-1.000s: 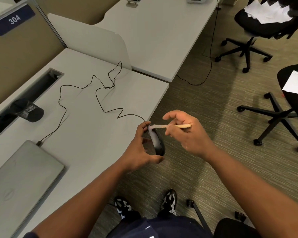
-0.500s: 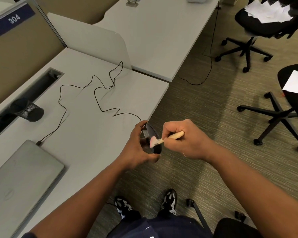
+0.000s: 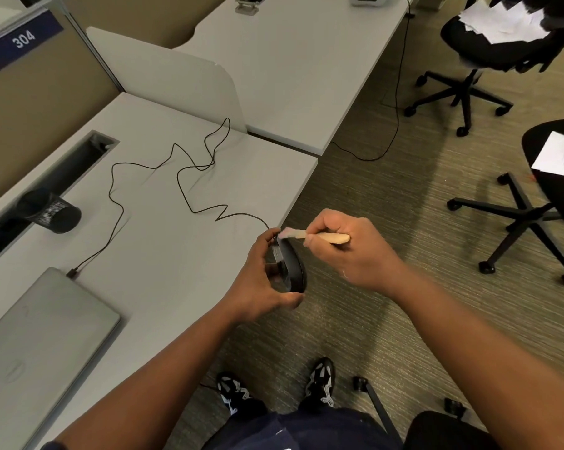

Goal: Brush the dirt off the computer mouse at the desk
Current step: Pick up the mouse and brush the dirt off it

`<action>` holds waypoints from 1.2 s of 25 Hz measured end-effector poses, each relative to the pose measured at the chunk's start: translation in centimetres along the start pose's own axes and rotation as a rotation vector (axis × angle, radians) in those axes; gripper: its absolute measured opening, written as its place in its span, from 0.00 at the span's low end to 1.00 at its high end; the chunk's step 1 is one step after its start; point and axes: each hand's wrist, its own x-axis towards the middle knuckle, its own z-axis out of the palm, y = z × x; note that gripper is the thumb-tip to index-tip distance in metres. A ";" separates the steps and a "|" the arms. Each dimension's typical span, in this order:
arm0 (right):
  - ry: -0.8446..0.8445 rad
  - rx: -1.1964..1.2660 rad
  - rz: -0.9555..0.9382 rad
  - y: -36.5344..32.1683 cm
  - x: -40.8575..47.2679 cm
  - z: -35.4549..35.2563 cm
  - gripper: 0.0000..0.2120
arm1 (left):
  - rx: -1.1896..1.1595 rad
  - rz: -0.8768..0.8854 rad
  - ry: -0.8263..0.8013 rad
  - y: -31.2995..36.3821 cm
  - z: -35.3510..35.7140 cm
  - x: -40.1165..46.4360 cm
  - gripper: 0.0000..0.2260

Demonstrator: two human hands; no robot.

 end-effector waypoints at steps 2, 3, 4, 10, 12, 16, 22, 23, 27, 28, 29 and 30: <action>-0.035 -0.046 -0.004 0.0 -0.1 0.1 0.04 | -0.004 -0.013 0.004 0.1 -0.1 -0.1 0.56; -0.051 -0.060 -0.006 0.0 -0.1 -0.1 0.05 | -0.011 -0.016 0.013 0.1 -0.1 -0.1 0.56; -0.072 -0.064 -0.007 0.0 -0.2 -0.4 0.05 | -0.016 -0.015 0.026 0.1 -0.2 -0.1 0.55; -0.239 -0.043 0.015 -0.7 -0.5 -1.8 0.05 | 0.000 -0.021 0.041 -0.2 -0.7 0.1 0.55; -0.126 -0.018 -0.004 -0.6 -0.4 -1.8 0.05 | -0.006 -0.012 0.030 -0.2 -0.7 0.2 0.55; -0.007 0.021 0.025 -0.4 0.3 -0.8 0.04 | -0.009 -0.001 0.013 -0.1 -0.7 0.3 0.53; -0.150 -0.026 0.089 -0.4 0.2 -0.8 0.07 | -0.005 -0.018 0.041 -0.5 -1.0 0.5 0.55; -0.168 -0.019 0.105 -0.5 0.2 -0.9 0.07 | 0.006 -0.020 0.045 -0.6 -1.0 0.5 0.55; -0.299 -0.005 0.190 -1.5 0.2 -1.2 0.08 | 0.013 -0.004 0.048 -0.6 -0.8 0.5 0.54; -0.333 -0.013 0.210 -1.6 0.1 -1.3 0.07 | 0.027 -0.007 0.052 -0.6 -0.8 0.5 0.54; -0.340 -0.017 0.215 -1.6 0.0 -1.4 0.07 | 0.039 -0.012 0.051 -0.5 -0.8 0.6 0.55; -0.306 -0.016 0.200 -1.5 -0.1 -1.5 0.07 | 0.039 -0.014 0.050 -0.4 -0.8 0.6 0.55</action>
